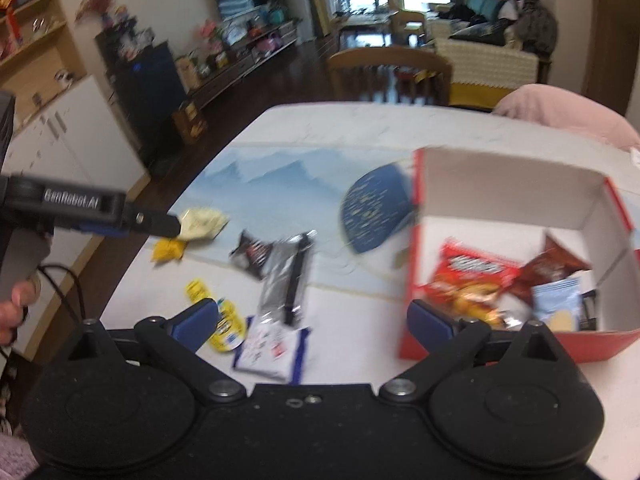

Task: Organize snacks
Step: 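Withdraw both tools from the box to the remaining snacks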

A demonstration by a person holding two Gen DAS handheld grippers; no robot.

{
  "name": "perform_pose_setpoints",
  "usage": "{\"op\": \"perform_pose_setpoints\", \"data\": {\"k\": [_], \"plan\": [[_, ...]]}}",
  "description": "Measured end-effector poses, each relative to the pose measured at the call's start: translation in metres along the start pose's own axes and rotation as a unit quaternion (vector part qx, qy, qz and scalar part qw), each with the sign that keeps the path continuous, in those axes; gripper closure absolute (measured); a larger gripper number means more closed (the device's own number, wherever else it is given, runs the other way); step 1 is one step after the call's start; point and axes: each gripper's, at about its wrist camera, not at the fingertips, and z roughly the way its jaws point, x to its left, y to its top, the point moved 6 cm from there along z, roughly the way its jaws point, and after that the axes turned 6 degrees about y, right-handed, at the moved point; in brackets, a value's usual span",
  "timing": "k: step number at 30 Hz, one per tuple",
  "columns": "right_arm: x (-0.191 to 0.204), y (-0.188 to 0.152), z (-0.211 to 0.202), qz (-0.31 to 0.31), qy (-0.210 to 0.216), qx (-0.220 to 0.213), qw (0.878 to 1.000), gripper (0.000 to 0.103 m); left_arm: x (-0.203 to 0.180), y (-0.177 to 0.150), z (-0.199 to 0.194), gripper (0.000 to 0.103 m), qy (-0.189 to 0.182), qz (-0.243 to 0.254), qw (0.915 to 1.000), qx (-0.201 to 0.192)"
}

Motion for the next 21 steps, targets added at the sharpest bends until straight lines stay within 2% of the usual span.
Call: {"op": "perform_pose_setpoints", "data": {"k": [4,7,14,21], "plan": [[0.025,-0.015,0.023,-0.021,0.005,0.028,0.999,0.002,0.026,-0.007,0.011,0.006,0.015,-0.011,0.9998,0.008],[0.032,-0.022,0.039,-0.028,0.002,0.050,0.998,0.002,0.042,-0.011,0.019,0.006,0.043,-0.017,0.9989,0.009],[0.034,-0.037,0.087,-0.029,-0.014,0.101,0.994,0.003,0.062,-0.024,0.040,0.006,0.043,-0.042,0.9974,0.040],[0.040,-0.047,0.130,-0.042,-0.033,0.150,0.987,0.006,0.064,-0.032,0.058,0.006,0.058,-0.043,0.9954,0.064]]}}
